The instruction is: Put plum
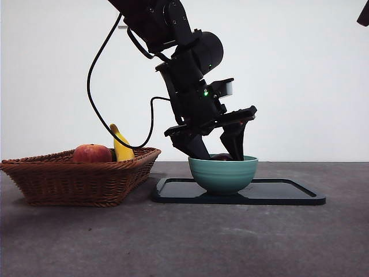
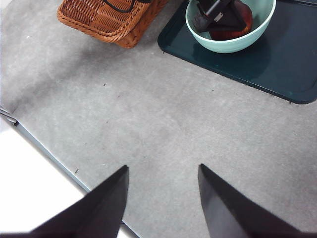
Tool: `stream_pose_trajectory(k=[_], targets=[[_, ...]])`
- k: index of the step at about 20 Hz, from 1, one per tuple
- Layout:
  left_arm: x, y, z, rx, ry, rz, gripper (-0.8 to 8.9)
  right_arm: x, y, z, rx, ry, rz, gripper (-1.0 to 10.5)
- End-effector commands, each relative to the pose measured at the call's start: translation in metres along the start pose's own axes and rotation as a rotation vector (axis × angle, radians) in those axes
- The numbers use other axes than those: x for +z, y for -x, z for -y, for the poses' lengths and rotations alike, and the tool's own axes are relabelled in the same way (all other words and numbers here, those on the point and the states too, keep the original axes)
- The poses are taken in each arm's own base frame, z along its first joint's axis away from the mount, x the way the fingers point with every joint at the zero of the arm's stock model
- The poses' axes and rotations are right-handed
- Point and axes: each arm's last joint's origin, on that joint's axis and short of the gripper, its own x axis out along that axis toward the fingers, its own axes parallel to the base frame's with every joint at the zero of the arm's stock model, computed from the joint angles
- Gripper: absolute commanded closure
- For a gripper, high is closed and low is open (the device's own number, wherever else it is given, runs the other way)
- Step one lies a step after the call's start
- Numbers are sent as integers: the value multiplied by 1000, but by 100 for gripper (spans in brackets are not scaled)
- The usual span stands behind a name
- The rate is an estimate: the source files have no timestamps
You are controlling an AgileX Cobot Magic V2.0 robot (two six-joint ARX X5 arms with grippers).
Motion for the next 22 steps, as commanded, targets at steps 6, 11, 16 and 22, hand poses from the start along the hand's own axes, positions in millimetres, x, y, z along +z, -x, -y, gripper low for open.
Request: stream_pose_trajectory(k=[6,11,16,22], targets=[[5,0,6,-4,-19,14,514,2,1,-1,5,14,11,724],[19,35,8,-3,-24,98,514,3,1,-1,5,16,15,724],[33,96,12,-2,-32,212,514,3,1,-1,5,18,18,724],[28,202,0,38,4,309,514,4,1,-1,6,21,24,724]])
